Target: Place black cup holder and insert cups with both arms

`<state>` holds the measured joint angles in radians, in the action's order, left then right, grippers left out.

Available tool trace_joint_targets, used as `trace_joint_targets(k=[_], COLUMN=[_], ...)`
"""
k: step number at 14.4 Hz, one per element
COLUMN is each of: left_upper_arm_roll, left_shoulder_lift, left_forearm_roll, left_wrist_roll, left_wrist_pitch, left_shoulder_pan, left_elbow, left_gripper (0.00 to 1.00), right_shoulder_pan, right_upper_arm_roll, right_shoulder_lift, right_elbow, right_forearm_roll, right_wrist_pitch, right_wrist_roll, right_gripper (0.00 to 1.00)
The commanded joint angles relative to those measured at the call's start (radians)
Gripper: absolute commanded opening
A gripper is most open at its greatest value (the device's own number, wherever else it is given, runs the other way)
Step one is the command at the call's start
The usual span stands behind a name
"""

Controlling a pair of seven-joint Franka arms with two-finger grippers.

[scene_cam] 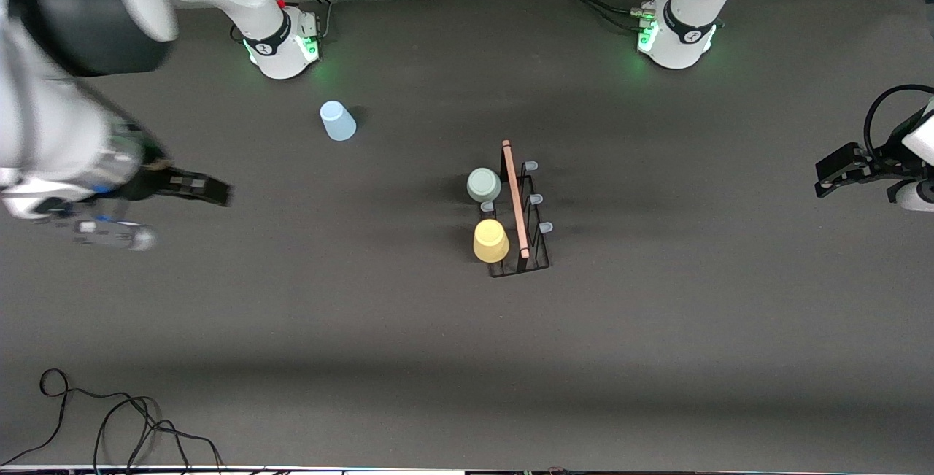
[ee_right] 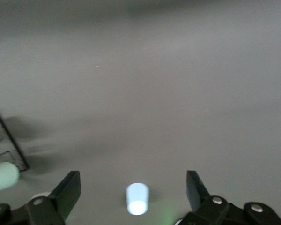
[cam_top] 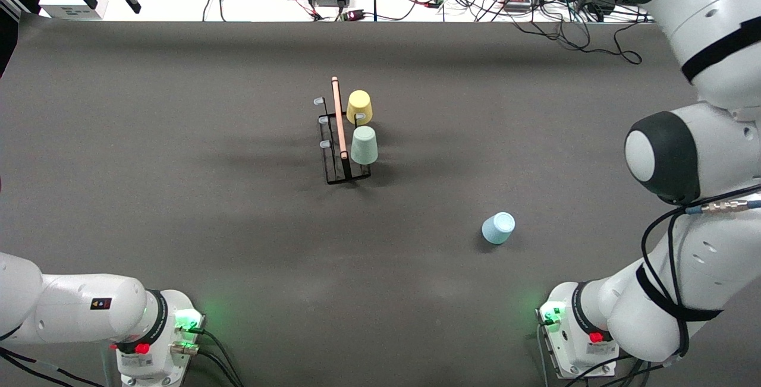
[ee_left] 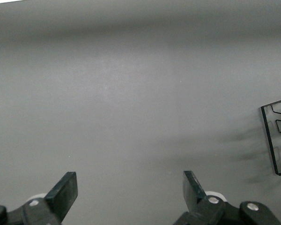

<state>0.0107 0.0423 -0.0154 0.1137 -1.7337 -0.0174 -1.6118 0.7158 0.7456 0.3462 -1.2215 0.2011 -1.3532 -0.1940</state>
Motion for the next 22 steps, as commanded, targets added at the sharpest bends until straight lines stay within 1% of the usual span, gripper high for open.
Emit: trace_joint_targets(k=[1,7,10,12,13,14,16,19,20,21,22], left_upper_arm_roll=[-0.003,-0.003,-0.003,-0.003,-0.003,-0.003,-0.003,-0.003,-0.003,-0.003,-0.003], left_shoulder_lift=[0.008,0.008,0.008,0.008,0.008,0.008,0.008,0.008,0.008,0.008,0.008], left_forearm_roll=[0.009,0.009,0.009,0.009,0.009,0.009,0.009,0.009,0.009,0.009,0.009], left_wrist_roll=[0.012,0.012,0.012,0.012,0.012,0.012,0.012,0.012,0.012,0.012,0.012], left_wrist_pitch=[0.0,0.0,0.0,0.0,0.0,0.0,0.0,0.0,0.0,0.0,0.0], left_shoulder_pan=[0.004,0.002,0.002,0.002,0.002,0.002,0.002,0.002,0.002,0.002,0.002], left_elbow=[0.02,0.02,0.02,0.018,0.02,0.02,0.02,0.02,0.02,0.02,0.02], left_gripper=[1.0,1.0,1.0,1.0,1.0,1.0,1.0,1.0,1.0,1.0,1.0], right_shoulder_pan=[0.019,0.02,-0.005,-0.048,-0.08,-0.137,-0.27,-0.428,-0.488,-0.524,-0.544], right_upper_arm_roll=[0.067,0.074,0.074,0.045,0.012,-0.043,-0.187,-0.388,-0.457,-0.491,-0.511], right_shoulder_lift=[-0.047,-0.046,-0.047,-0.061,-0.067,-0.085,-0.119,-0.145,-0.157,-0.164,-0.173], right_elbow=[-0.039,-0.049,-0.05,-0.053,-0.056,-0.067,-0.082,-0.092,-0.099,-0.107,-0.118], right_forearm_roll=[-0.009,-0.009,-0.006,-0.006,-0.006,-0.008,-0.015,-0.089,-0.098,-0.1,-0.112], right_wrist_pitch=[0.003,0.003,0.002,0.005,0.005,0.005,0.005,0.003,0.003,0.003,0.002], right_wrist_roll=[0.111,0.111,0.114,0.117,0.117,0.117,0.114,0.114,0.114,0.114,0.114], right_gripper=[1.0,1.0,1.0,1.0,1.0,1.0,1.0,1.0,1.0,1.0,1.0])
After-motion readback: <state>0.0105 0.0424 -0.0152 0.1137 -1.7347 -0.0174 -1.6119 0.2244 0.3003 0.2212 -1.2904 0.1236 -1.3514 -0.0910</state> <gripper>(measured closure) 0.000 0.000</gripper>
